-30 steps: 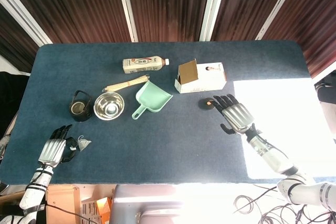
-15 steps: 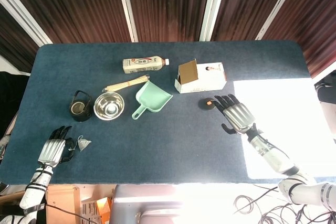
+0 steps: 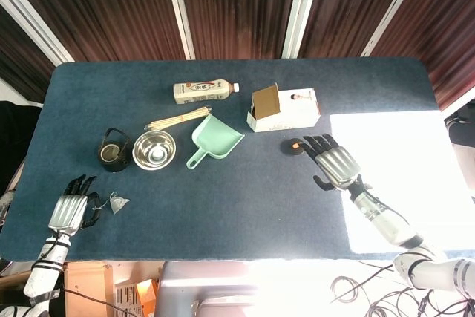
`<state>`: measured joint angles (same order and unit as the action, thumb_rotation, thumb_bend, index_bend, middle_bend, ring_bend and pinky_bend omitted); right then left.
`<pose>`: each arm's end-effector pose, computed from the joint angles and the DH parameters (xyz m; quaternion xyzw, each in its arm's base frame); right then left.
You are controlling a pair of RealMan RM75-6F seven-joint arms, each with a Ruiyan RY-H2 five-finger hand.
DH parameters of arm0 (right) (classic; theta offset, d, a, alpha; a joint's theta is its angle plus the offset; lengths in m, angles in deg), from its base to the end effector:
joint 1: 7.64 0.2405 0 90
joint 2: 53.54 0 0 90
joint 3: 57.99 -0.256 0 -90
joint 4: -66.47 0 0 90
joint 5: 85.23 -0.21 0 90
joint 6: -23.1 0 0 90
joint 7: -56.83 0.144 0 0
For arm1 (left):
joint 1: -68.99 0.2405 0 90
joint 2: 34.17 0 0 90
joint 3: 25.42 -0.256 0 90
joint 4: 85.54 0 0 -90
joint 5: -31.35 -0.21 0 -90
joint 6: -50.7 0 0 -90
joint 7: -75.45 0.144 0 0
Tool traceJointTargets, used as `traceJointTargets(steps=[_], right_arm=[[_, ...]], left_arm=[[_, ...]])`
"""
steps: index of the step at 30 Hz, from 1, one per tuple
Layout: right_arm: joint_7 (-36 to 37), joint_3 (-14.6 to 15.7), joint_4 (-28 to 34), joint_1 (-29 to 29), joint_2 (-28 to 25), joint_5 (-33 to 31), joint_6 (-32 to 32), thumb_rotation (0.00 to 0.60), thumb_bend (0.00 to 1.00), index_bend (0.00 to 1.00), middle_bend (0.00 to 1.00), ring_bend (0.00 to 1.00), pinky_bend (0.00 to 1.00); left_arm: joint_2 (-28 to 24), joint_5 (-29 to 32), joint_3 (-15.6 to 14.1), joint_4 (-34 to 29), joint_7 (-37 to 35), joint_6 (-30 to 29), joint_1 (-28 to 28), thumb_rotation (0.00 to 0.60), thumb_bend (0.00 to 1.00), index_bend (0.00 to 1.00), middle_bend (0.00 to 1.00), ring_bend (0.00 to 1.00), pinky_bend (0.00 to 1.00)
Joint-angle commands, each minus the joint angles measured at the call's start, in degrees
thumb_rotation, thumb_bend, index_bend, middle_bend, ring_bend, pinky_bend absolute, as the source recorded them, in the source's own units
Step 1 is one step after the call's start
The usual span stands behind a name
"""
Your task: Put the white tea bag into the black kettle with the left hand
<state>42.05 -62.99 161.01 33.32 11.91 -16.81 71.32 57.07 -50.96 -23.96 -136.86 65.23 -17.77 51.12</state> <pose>-0.1970 -0.3383 0.0819 0.7889 -0.3393 0.2773 0.4309 -0.3671 0.2630 0.0406 -0.6550 -0.4087 -0.3240 0.5468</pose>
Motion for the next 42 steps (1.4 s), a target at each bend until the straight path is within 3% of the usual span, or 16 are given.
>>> traceJointTargets(steps=[1, 12, 20, 26, 33, 42], right_arm=[[0.1, 0.0, 0.0, 0.0, 0.0, 0.1, 0.0, 0.600, 0.36, 0.00, 0.00, 0.00, 0.00], [2.0, -0.2, -0.3, -0.5, -0.4, 1.1, 0.3, 0.600, 0.36, 0.00, 0.00, 0.00, 0.00], [4.5, -0.5, -1.9, -0.6, -0.3, 1.5, -0.3, 0.600, 0.36, 0.00, 0.00, 0.00, 0.00], [6.9, -1.2, -2.5, -0.7, -0.7, 2.4, -0.1, 0.600, 0.36, 0.00, 0.00, 0.00, 0.00], [7.9, -1.5, -3.3, -0.7, -1.0, 2.2, -0.5, 0.600, 0.36, 0.00, 0.00, 0.00, 0.00], [7.8, -1.8, -5.0, -0.2, 0.2, 1.3, -1.5, 0.600, 0.36, 0.00, 0.00, 0.00, 0.00]], left_arm=[[-1.7, -1.3, 0.8, -1.9, -0.3, -3.9, 0.6, 0.600, 0.52, 0.69, 0.14, 0.00, 0.10], [-11.1, -1.3, 6.8, -17.0, 5.1, -10.6, -1.4, 0.600, 0.51, 0.69, 0.14, 0.00, 0.10], [-17.3, 1.6, 12.3, -28.7, 10.9, -9.2, -4.9, 0.600, 0.51, 0.69, 0.15, 0.00, 0.10], [-20.1, 5.2, 16.0, -33.2, 14.9, -7.2, -7.6, 0.600, 0.50, 0.69, 0.15, 0.00, 0.10], [-21.4, 11.4, 19.3, -32.6, 17.1, -2.0, -11.2, 0.600, 0.50, 0.69, 0.16, 0.00, 0.11], [-18.8, 16.7, 19.0, -24.7, 15.7, 4.1, -14.0, 0.600, 0.50, 0.69, 0.16, 0.00, 0.11]])
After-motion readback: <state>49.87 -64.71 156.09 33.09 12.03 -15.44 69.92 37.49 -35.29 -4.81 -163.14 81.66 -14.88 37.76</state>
